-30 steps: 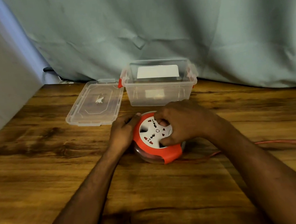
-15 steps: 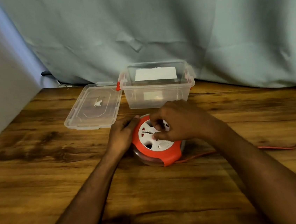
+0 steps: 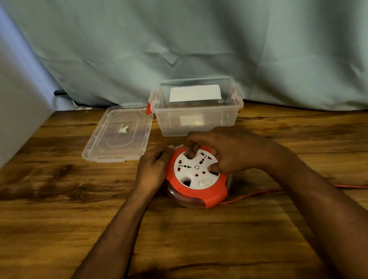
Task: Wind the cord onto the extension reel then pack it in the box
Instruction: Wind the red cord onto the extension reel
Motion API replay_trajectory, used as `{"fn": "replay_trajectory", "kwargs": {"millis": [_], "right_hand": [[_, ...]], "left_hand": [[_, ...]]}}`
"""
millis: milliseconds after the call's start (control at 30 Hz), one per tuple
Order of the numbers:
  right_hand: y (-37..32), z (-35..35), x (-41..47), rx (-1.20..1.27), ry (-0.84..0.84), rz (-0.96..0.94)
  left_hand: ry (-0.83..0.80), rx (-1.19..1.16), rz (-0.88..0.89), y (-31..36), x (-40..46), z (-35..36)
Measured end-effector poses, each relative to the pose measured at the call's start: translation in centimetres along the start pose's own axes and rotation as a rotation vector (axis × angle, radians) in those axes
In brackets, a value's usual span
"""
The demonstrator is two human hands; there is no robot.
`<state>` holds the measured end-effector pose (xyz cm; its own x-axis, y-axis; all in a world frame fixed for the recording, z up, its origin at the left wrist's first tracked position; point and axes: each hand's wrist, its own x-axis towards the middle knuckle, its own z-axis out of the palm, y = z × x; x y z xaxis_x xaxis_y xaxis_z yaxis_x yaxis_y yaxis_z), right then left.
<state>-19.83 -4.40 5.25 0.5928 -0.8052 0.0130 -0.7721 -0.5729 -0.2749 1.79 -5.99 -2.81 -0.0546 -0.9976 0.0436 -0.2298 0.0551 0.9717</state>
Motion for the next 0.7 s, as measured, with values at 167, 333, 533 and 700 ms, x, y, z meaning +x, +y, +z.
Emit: {"fn": "replay_trajectory", "kwargs": {"millis": [167,333,533,700], "right_hand": [[-0.3,0.2,0.0,-0.038,0.03,0.019],[-0.3,-0.1,-0.2,-0.032,0.019,0.013],[-0.9,0.2,-0.2,-0.156,0.032,0.003],[-1.3,0.9,0.1,-0.276,0.103,-0.007]], "left_hand": [[0.006,-0.015,-0.029,-0.1,0.0,0.0],[0.012,-0.012,-0.017,-0.2,0.1,0.0],[0.017,-0.034,-0.023,-0.2,0.0,0.0],[0.003,-0.035,-0.01,-0.1,-0.1,-0.1]]}}
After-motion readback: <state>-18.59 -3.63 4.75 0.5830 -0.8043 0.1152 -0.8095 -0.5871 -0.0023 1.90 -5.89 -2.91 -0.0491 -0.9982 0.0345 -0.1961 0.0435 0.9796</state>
